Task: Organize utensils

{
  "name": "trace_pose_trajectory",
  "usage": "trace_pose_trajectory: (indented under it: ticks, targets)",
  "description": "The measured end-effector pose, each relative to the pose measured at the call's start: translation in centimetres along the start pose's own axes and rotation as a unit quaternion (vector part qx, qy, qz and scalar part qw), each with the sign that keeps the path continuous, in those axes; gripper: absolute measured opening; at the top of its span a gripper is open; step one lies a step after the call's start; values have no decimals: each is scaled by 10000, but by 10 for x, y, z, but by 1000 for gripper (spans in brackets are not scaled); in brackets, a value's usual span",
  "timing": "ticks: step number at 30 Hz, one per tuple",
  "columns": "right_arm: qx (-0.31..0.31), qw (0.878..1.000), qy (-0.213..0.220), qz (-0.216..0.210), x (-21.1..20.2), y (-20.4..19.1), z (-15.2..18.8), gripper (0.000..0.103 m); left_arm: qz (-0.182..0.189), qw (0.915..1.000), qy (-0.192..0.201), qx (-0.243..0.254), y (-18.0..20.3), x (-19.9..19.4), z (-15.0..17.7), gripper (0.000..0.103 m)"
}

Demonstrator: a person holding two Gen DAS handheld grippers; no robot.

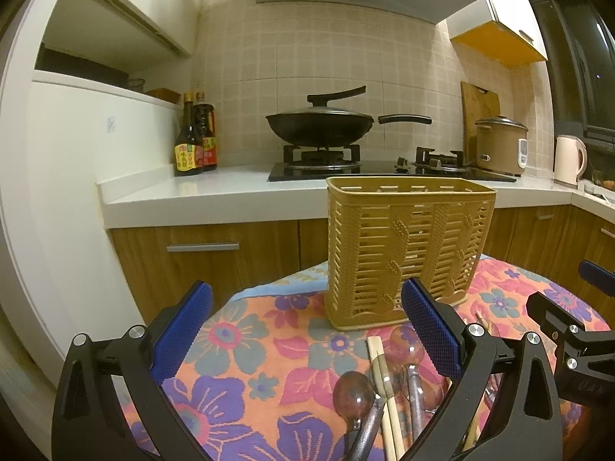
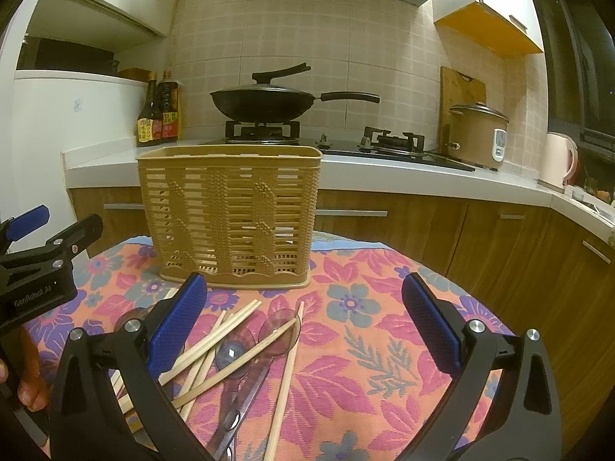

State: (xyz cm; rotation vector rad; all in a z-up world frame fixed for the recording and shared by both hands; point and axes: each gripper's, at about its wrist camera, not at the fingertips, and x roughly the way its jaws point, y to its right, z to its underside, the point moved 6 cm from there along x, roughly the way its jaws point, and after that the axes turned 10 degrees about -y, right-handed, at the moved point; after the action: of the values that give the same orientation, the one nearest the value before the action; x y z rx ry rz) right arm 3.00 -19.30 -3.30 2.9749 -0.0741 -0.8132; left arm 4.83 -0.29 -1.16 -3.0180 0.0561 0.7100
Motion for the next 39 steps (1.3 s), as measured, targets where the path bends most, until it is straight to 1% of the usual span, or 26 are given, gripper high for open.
trace_pose_trajectory:
  ticks: [13, 31, 33, 34, 36, 37, 38, 39]
  targets:
    - [-9, 10000, 77, 6, -3, 1, 0, 96, 18, 10000, 18, -51, 0, -2, 0, 95]
    - [121, 9999, 8, 36, -2, 8, 0, 97, -16, 10000, 3, -6, 0, -1, -1, 95]
    - [153, 9998, 5, 112, -1, 9, -1, 97, 121, 9998, -115, -83, -3, 1, -3, 95]
    - [168, 9998, -16, 129, 0, 10, -1, 97, 316, 9990, -277, -182, -7, 4, -4, 95]
    - [213, 9995, -228, 12, 5, 12, -1, 97, 718, 9950, -599, -360, -17, 9, -5, 95]
    - [258, 9990, -369, -51, 9, 13, 0, 97, 833, 9930, -725, -422, -24, 10, -6, 95]
    - [323, 9980, -540, -94, 13, 15, 1, 97, 955, 9909, -867, -388, -27, 12, -5, 94]
    - [361, 9968, -710, -112, 16, 17, 2, 96, 1181, 9859, -1159, -260, -28, 17, -4, 93]
